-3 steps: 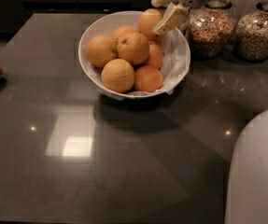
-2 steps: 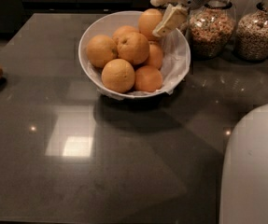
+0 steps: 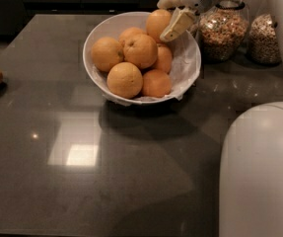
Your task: Pick orange from white bowl
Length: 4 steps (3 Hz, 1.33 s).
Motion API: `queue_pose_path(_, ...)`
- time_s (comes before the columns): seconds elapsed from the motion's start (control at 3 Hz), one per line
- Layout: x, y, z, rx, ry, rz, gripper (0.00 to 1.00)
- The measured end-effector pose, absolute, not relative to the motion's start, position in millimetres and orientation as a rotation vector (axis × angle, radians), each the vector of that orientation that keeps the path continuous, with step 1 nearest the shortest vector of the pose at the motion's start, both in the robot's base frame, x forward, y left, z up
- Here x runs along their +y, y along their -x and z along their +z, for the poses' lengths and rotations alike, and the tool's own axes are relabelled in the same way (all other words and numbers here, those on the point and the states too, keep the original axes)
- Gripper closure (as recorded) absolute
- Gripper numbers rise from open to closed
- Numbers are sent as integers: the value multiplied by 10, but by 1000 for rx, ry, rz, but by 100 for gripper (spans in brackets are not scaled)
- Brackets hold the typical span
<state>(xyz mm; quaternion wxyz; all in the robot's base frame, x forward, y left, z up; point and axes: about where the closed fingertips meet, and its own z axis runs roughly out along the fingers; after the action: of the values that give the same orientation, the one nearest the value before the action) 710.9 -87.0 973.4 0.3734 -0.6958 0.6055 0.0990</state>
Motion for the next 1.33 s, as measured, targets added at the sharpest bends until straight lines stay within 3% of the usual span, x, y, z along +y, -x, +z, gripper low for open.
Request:
queue_pose_path(0.67, -821, -7240, 9595, 1564, 1779, 296, 32)
queue_pose_path(1.0, -801, -7267, 9570, 1568, 1778, 314, 43)
queue_pose_path(1.33, -790, -7278, 9573, 1566, 1776, 327, 68)
